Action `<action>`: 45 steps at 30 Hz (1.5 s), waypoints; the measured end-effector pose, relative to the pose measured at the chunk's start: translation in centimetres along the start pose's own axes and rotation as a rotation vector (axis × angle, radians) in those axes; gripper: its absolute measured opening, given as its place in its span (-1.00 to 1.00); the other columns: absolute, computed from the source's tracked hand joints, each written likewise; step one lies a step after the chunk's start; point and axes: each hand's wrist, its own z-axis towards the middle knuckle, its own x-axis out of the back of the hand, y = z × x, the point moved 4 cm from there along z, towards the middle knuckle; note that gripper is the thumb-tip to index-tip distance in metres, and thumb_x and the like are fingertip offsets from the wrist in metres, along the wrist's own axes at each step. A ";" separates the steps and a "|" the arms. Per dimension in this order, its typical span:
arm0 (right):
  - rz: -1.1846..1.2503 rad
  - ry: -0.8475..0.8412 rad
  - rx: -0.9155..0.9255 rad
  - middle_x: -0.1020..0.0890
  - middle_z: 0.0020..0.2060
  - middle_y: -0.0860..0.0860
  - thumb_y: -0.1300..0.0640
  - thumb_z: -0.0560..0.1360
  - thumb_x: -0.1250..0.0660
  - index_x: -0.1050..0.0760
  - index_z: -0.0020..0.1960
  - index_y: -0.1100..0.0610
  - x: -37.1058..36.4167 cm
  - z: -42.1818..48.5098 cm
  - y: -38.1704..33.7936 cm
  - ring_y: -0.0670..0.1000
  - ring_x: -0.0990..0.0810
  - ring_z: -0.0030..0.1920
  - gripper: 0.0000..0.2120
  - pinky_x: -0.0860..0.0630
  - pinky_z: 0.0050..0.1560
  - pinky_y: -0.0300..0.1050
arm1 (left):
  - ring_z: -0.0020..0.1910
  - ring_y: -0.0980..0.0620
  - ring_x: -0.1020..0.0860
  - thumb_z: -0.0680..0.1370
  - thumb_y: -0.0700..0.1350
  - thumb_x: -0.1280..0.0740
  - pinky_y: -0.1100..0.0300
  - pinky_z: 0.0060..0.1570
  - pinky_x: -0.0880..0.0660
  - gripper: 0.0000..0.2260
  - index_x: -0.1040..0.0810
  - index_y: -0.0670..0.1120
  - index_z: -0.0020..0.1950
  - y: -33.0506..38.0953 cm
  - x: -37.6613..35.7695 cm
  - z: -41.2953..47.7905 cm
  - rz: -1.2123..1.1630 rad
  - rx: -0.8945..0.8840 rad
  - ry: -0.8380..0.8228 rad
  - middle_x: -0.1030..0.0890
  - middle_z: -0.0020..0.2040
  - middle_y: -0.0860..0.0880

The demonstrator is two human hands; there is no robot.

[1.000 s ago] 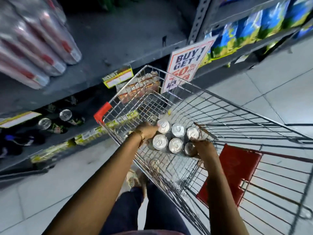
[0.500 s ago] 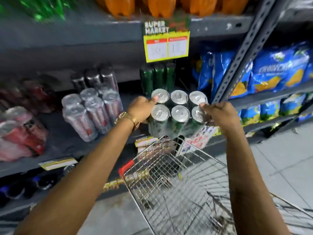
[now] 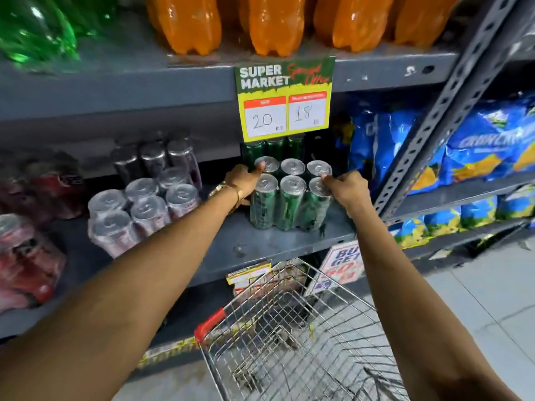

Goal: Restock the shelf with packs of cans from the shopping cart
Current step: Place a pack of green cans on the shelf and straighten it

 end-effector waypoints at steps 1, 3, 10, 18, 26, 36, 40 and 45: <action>-0.003 -0.016 -0.002 -0.49 -0.16 0.18 -0.20 0.40 -0.33 -0.45 -0.21 0.22 -0.2 -0.1 -0.1 0.12 -0.48 -0.17 -0.56 -0.38 -0.20 -0.06 | 0.19 -0.18 -0.54 0.49 0.29 -0.21 -0.05 -0.07 -0.64 -0.37 -0.44 -0.17 0.33 -0.3 -0.3 0.3 -0.018 0.012 -0.029 -0.53 0.27 -0.14; 0.031 -0.081 0.005 -0.51 -0.07 0.16 -0.20 0.41 -0.31 -0.49 0.06 0.27 -1.2 -0.5 0.0 0.13 -0.50 -0.10 -0.46 -0.46 -0.14 -0.02 | 0.15 -0.15 -0.54 0.44 0.35 -0.20 -0.08 0.01 -0.63 -0.35 -0.46 -0.15 0.27 -1.1 -1.2 0.2 -0.041 0.067 -0.070 -0.53 0.20 -0.10; 0.165 -0.208 0.001 -0.47 0.32 0.21 -0.06 0.49 -0.27 -0.30 0.41 0.12 -1.9 -0.5 -0.1 0.24 -0.49 0.25 -0.45 -0.52 0.20 0.26 | 0.11 -0.24 -0.60 0.50 0.35 -0.10 -0.10 0.10 -0.59 -0.37 -0.52 -0.20 0.13 -1.8 -3.3 -1.2 0.023 0.035 0.003 -0.58 0.17 -0.22; 0.219 -0.217 -0.003 -0.42 0.40 0.12 0.02 0.53 -0.27 -0.32 0.42 0.08 -0.7 0.5 -0.4 0.18 -0.41 0.35 -0.52 -0.45 0.30 0.24 | 0.09 -0.27 -0.61 0.53 0.34 -0.02 -0.09 0.10 -0.59 -0.32 -0.55 -0.25 0.08 -3.1 -6.1 -3.1 0.019 0.015 -0.014 -0.60 0.10 -0.37; 0.239 -0.131 -0.055 -0.46 0.35 0.19 0.03 0.52 -0.30 -0.37 0.41 0.02 -0.7 -0.4 1.1 0.25 -0.45 0.29 -0.54 -0.53 0.18 0.27 | 0.06 -0.33 -0.61 0.54 0.29 0.10 -0.11 0.08 -0.58 -0.36 -0.42 -0.12 0.33 -2.9 -5.0 -2.3 0.100 -0.029 0.027 -0.59 0.15 -0.32; 0.193 -0.145 -0.073 -0.42 0.38 0.20 -0.03 0.52 -0.25 -0.29 0.46 -0.01 -0.4 -1.6 0.5 0.25 -0.44 0.29 -0.48 -0.51 0.22 0.23 | 0.21 -0.35 -0.50 0.47 0.36 0.07 -0.21 0.15 -0.52 -0.31 -0.41 -0.07 0.35 -3.0 -4.9 -3.2 0.052 -0.013 0.018 -0.48 0.31 -0.28; -0.348 0.235 0.235 -0.37 0.39 0.20 0.03 0.56 -0.19 -0.24 0.47 0.06 0.5 -5.1 -2.1 0.27 -0.35 0.37 -0.51 -0.43 0.24 0.20 | 0.19 -0.27 -0.53 0.56 0.24 -0.14 0.00 0.12 -0.52 -0.48 -0.47 -0.18 0.22 -3.5 -3.8 -5.8 -0.048 -0.082 -0.053 -0.58 0.15 -0.27; -0.084 0.162 0.671 -0.54 0.26 0.24 0.10 0.57 -0.18 -0.53 0.20 0.20 -5.3 -11.5 -8.3 0.21 -0.43 0.35 -0.70 -0.41 0.29 0.02 | 0.05 -0.09 -0.61 0.50 0.11 -0.25 0.04 0.05 -0.54 -0.63 -0.54 -0.14 0.13 -5.5 2.9 -11.7 -0.036 -0.391 0.358 -0.65 0.05 -0.11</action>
